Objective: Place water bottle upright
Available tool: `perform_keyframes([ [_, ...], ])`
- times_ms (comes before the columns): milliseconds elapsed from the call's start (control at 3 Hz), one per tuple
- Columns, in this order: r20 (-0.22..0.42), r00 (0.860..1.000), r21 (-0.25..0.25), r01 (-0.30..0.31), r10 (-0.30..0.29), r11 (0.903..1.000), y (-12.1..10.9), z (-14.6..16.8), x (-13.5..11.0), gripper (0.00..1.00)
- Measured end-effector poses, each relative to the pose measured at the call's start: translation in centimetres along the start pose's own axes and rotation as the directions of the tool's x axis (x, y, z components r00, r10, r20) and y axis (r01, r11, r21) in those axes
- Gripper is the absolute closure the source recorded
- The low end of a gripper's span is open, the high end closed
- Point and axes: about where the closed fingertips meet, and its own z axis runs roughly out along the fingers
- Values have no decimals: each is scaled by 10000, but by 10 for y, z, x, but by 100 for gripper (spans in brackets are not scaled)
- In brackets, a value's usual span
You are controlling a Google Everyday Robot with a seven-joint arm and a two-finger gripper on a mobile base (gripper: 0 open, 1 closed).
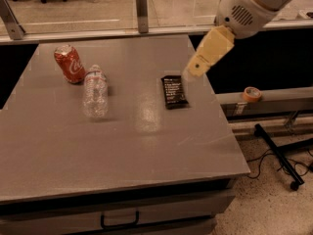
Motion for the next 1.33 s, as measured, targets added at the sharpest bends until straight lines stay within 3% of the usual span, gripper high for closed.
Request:
perform_keyframes([
  [333,123,9891,108,-1468,1466,9891,-11,18,-25,0],
  [667,134,9726,73,-2322,2321,9726,-9,18,-28,0],
  [1000,479,9677,-540,-2449,2475,9680,-14,15,-26,0],
  [1333,781,9498,-1881,-2842,3028,9401,-13,11,-48,0],
])
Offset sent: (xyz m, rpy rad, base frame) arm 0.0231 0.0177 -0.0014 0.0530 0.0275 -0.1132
